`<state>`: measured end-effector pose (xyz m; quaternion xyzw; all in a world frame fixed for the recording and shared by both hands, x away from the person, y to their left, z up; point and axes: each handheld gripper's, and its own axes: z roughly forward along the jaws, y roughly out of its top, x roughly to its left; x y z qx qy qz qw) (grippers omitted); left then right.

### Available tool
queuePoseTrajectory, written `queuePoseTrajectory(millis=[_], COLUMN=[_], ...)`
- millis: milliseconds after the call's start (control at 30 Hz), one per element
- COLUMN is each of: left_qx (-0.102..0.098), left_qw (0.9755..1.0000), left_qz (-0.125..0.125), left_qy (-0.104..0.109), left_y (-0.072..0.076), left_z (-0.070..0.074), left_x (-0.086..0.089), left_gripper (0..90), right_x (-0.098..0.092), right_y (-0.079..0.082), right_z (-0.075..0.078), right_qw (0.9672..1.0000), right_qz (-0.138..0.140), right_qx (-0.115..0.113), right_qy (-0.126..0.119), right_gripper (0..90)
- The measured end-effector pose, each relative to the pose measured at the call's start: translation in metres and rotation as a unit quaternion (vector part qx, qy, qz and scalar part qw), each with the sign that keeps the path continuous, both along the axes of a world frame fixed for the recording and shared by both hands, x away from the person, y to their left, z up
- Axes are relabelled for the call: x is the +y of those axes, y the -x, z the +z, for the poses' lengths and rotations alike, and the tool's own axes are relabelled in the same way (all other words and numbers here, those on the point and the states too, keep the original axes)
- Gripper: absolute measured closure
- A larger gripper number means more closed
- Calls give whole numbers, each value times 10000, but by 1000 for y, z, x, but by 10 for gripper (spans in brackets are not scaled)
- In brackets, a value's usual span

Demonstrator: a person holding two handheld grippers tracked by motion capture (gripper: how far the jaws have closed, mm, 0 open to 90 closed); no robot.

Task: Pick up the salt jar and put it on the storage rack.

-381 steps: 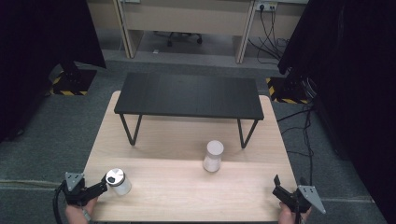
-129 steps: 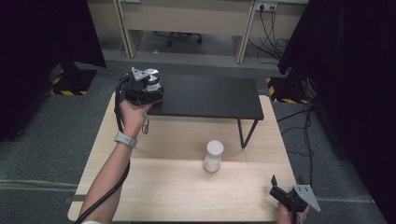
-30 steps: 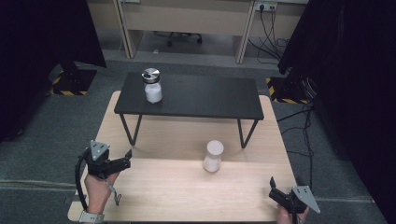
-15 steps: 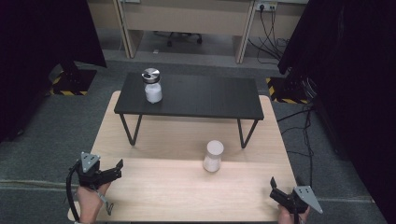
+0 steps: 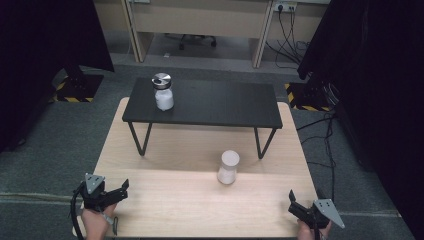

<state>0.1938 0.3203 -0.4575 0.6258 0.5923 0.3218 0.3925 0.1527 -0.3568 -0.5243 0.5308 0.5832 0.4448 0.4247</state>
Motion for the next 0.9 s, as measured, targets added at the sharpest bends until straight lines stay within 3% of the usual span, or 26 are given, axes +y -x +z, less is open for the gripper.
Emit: queuePoseTrajectory(millis=[200, 467, 900], left_qx=[95, 52, 97], left_qw=[9999, 9999, 9999], left_qz=[28, 65, 99], left_qy=[70, 65, 59], left_y=[-2, 0, -1], left_z=[-8, -18, -22], left_x=[2, 4, 4], left_gripper=[0, 0, 0], right_x=[0, 1, 2], right_y=[0, 0, 0], right_z=[1, 1, 0], right_qw=[10000, 10000, 9999], right_qz=[12, 11, 32], right_qx=[20, 24, 21], right_qy=[22, 37, 98], right_gripper=[3, 3, 3])
